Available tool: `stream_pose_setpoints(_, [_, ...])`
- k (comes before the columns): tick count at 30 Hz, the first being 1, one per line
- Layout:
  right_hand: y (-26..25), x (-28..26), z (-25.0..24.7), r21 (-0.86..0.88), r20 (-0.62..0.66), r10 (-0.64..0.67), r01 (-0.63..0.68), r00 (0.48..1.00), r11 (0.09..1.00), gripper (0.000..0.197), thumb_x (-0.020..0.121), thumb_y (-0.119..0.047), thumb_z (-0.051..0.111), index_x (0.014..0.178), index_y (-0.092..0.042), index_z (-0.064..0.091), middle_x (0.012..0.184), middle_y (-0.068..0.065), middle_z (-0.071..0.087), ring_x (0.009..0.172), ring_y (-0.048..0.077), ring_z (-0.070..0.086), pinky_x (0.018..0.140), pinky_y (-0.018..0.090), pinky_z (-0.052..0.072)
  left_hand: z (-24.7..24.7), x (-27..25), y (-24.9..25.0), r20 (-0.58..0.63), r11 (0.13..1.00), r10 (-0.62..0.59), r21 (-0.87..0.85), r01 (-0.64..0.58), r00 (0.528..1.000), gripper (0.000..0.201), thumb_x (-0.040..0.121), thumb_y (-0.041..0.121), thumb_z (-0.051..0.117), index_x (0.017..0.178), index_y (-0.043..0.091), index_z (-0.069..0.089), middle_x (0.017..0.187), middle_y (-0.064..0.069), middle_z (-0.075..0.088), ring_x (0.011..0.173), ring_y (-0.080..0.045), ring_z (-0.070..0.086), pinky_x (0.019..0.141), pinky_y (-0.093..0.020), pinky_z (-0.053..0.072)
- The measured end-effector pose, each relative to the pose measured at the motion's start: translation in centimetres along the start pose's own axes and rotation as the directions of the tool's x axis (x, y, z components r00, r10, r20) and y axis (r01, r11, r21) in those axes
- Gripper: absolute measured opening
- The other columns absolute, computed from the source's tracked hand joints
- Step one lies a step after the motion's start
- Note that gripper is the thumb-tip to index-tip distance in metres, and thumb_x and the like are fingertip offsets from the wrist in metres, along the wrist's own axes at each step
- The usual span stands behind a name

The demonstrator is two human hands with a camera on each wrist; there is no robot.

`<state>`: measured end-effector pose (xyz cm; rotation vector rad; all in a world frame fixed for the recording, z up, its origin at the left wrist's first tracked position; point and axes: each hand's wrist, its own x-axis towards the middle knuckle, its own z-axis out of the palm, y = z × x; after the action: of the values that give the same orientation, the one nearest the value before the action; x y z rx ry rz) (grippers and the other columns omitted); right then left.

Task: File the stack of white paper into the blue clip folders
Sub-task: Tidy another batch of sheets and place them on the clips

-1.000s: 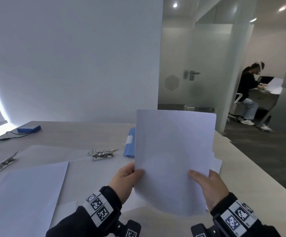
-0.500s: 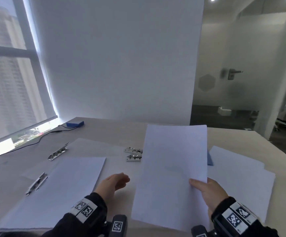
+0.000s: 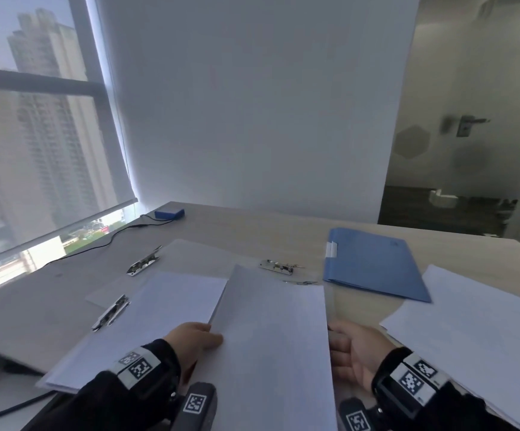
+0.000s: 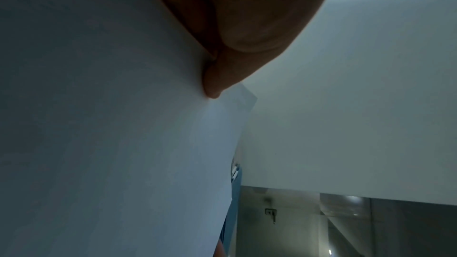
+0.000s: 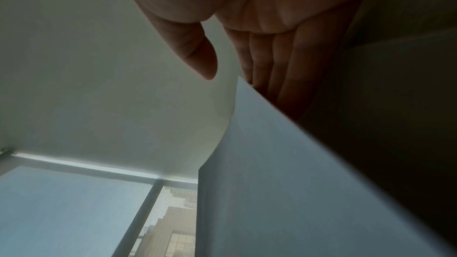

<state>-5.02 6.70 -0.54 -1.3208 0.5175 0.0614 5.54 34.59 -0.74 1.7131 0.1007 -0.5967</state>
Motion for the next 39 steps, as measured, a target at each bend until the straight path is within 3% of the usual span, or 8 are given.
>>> stream_pose_setpoints(4, [-0.6,0.3,-0.5,0.021,-0.033,0.023,-0.022,0.999,1.000,0.026,0.093,-0.018,0.051,0.108,0.000,0.061,0.096,0.023,0.075,0.089,0.038,0.071,0.074,0.042,0.059,-1.4,3.3,-2.5,0.017,0.998,-0.048,0.032,0.048,0.999,0.088,0.039,0.021,0.087,0.120,-0.002,0.060,0.110,-0.027,0.068,0.093,-0.045,0.069,0.088,-0.059,0.053])
stream_pose_setpoints(10, [-0.7,1.1,-0.4,0.059,-0.069,0.032,-0.028,0.997,0.998,0.032,0.091,-0.018,0.051,0.116,0.001,0.059,0.097,0.020,0.076,0.082,0.034,0.072,0.071,0.039,0.059,-0.8,6.4,-2.9,0.022,0.999,-0.025,0.041,0.024,0.999,0.100,0.031,0.030,0.089,0.122,0.000,0.060,0.112,-0.022,0.069,0.097,-0.041,0.069,0.091,-0.054,0.053])
stream_pose_setpoints(12, [-0.8,1.4,-0.7,0.078,-0.091,0.024,-0.016,0.996,0.997,0.035,0.092,-0.018,0.051,0.120,0.000,0.056,0.098,0.020,0.076,0.086,0.034,0.072,0.072,0.039,0.060,0.3,4.9,-1.2,0.027,0.997,-0.018,0.079,0.016,0.999,0.093,0.040,0.032,0.088,0.123,0.000,0.060,0.111,-0.020,0.070,0.098,-0.038,0.069,0.093,-0.050,0.053])
stream_pose_setpoints(15, [-1.0,1.9,-1.2,0.123,-0.139,0.001,0.016,0.990,0.992,0.039,0.093,-0.019,0.051,0.128,-0.002,0.049,0.105,0.023,0.072,0.093,0.036,0.071,0.080,0.044,0.058,1.4,3.3,0.7,-0.032,0.986,0.014,0.168,-0.008,0.999,0.054,0.078,0.025,0.076,0.122,-0.001,0.058,0.110,-0.013,0.066,0.106,-0.034,0.065,0.097,-0.041,0.051])
stream_pose_setpoints(19, [-1.5,2.2,-1.2,0.162,-0.156,-0.019,0.045,0.988,0.986,0.039,0.095,-0.018,0.050,0.132,-0.004,0.047,0.112,0.026,0.068,0.097,0.037,0.069,0.084,0.047,0.055,1.4,3.1,1.7,0.016,0.997,-0.007,0.081,0.006,1.000,0.024,0.088,0.019,0.065,0.104,0.002,0.063,0.092,-0.014,0.066,0.072,-0.031,0.067,0.061,-0.035,0.055])
stream_pose_setpoints(27, [-1.4,3.1,-1.2,0.155,-0.155,-0.002,0.026,0.988,0.988,0.042,0.094,-0.018,0.052,0.133,-0.005,0.048,0.117,0.025,0.066,0.099,0.034,0.068,0.090,0.048,0.054,0.9,4.2,1.9,-0.021,0.986,0.122,0.120,-0.118,0.992,0.016,0.089,0.020,0.061,0.102,0.012,0.064,0.095,-0.008,0.072,0.083,-0.023,0.068,0.067,-0.030,0.047])
stream_pose_setpoints(32, [-1.9,3.6,-1.4,0.090,-0.226,-0.055,0.077,0.973,0.993,0.041,0.094,-0.018,0.054,0.132,-0.004,0.050,0.131,0.021,0.058,0.109,0.031,0.060,0.095,0.046,0.050,0.5,4.6,0.8,-0.051,0.985,0.143,0.105,-0.137,0.988,0.031,0.071,0.030,0.069,0.098,0.013,0.068,0.090,-0.013,0.075,0.084,-0.030,0.071,0.082,-0.047,0.056])
stream_pose_setpoints(39, [-3.8,7.1,1.0,0.259,-0.224,-0.009,0.068,0.975,0.963,0.041,0.095,-0.020,0.052,0.131,-0.001,0.050,0.134,0.023,0.054,0.112,0.034,0.057,0.089,0.045,0.051,0.3,4.9,0.0,-0.045,0.983,0.143,0.126,-0.136,0.989,0.037,0.060,0.039,0.070,0.093,0.022,0.069,0.092,-0.011,0.076,0.074,-0.025,0.067,0.071,-0.036,0.054])
